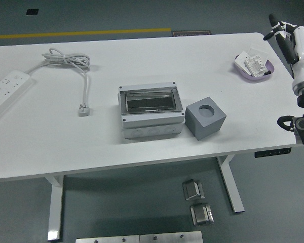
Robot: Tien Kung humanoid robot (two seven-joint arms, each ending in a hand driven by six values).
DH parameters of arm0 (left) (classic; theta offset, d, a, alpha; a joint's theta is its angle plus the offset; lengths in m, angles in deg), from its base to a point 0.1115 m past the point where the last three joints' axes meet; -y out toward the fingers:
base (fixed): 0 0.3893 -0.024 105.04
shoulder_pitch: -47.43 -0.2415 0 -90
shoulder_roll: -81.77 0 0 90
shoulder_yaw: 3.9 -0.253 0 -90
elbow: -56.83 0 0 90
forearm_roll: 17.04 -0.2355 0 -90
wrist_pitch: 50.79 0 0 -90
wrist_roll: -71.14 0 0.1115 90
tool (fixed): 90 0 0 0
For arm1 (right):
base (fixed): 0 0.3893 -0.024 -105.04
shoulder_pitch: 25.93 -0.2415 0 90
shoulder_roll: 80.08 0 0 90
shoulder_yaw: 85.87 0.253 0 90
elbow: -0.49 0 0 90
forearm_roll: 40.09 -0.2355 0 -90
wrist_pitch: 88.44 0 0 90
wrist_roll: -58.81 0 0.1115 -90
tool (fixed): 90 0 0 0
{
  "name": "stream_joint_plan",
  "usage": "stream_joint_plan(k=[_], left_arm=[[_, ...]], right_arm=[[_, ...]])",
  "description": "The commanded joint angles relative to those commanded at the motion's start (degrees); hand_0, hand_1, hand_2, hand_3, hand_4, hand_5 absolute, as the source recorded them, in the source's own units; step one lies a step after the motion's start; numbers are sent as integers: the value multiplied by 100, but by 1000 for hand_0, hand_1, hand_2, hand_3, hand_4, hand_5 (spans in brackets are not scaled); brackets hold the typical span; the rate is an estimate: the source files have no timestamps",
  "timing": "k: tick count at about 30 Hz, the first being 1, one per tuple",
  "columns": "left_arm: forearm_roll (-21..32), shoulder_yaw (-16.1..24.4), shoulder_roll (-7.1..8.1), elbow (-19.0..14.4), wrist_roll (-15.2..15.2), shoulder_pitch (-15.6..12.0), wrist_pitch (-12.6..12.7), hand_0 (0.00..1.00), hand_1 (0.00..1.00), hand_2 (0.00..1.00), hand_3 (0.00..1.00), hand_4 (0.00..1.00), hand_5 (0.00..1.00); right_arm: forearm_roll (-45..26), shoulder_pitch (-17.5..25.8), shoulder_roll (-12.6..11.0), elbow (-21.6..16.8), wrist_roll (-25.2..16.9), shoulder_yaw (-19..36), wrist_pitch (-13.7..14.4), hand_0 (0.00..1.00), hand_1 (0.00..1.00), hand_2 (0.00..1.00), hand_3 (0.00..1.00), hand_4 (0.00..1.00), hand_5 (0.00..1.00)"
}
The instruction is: Fetch the battery,place it into the box,close the lid of the box
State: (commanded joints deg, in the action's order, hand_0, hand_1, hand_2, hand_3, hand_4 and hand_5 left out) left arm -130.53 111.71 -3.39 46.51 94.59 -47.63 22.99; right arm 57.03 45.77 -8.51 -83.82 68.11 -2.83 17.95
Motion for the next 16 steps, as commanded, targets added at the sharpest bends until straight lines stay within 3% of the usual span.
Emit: stream_joint_plan(k=[2,3,9,16], left_arm=[[-4,4,5,0,2,-8,4,707,804,828,925,958,785],[-1,3,7,0,0,-11,5,709,804,827,924,957,785],[57,-14,31,0,-92,-2,6,713,803,826,923,955,783],[415,-133,65,0,-229,-5,34,713,803,826,923,955,783]], right_arm=[[447,39,-5,12,-10,30,62,858,756,855,853,920,973],[653,52,-6,13,-19,43,83,998,932,961,998,929,966],[1988,134,29,27,-66,146,155,998,929,959,998,959,988],[2963,237,89,42,-98,223,209,998,929,959,998,959,988]])
